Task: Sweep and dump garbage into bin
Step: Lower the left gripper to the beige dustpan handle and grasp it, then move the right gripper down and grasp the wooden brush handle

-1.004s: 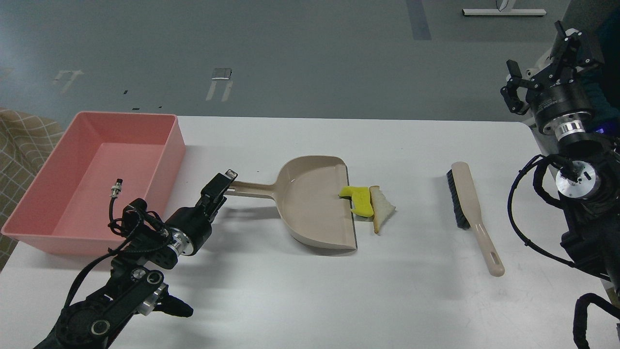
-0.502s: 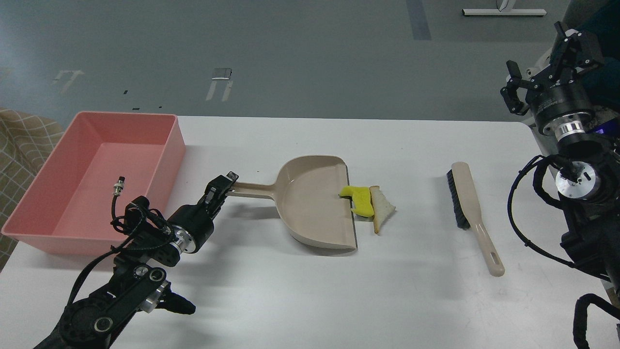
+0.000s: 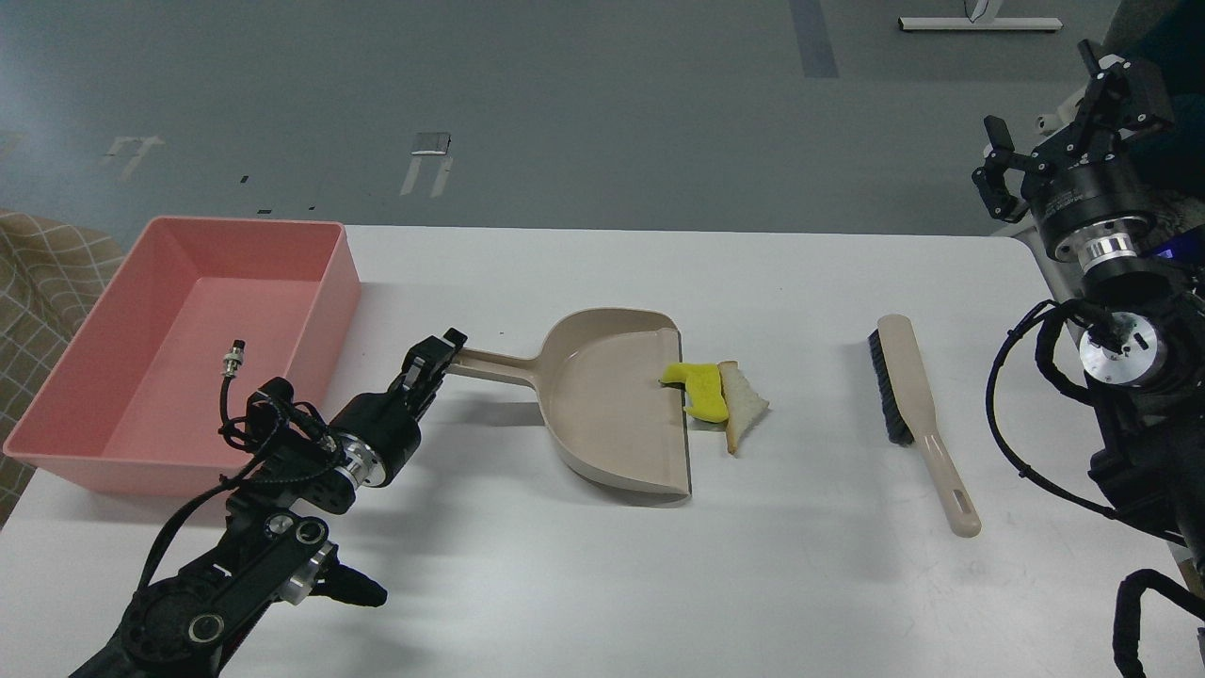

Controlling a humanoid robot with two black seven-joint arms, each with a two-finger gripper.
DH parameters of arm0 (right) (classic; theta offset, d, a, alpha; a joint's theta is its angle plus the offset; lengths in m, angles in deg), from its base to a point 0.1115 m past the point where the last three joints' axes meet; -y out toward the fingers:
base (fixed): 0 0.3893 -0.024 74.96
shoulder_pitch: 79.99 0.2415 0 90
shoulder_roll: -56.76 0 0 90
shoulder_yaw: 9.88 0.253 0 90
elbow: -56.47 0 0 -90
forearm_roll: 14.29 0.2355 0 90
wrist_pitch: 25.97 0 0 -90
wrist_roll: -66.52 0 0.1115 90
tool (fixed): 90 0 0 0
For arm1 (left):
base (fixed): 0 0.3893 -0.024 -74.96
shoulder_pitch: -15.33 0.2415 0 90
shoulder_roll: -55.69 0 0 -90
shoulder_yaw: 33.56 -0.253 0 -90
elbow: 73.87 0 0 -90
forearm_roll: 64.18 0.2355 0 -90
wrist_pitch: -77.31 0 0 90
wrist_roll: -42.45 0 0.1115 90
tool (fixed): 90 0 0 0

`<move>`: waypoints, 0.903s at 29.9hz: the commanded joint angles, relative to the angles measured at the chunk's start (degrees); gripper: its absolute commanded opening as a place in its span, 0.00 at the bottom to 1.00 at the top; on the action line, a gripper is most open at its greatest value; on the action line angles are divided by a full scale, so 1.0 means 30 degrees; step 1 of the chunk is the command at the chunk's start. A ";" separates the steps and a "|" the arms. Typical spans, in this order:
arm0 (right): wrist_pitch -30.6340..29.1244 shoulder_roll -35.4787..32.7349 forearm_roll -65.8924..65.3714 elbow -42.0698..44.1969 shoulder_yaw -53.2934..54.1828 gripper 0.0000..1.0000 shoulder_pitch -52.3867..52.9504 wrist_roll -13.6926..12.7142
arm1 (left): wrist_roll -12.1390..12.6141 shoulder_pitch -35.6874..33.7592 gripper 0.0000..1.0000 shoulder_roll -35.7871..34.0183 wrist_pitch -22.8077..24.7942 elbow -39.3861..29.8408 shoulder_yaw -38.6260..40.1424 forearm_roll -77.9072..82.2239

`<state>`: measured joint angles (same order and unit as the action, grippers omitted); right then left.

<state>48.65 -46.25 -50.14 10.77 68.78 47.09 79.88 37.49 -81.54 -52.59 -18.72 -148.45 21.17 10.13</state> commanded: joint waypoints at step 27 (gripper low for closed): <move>-0.0176 -1.5990 -0.6001 -0.9753 -1.8130 1.00 0.1028 -0.1728 | -0.0074 -0.0405 0.00 -0.0118 -0.0597 -0.0162 0.0005 0.1215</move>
<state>48.53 -90.32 -61.90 -16.98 17.57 50.86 74.69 37.26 -82.66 -53.05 -20.53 -148.95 21.21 13.70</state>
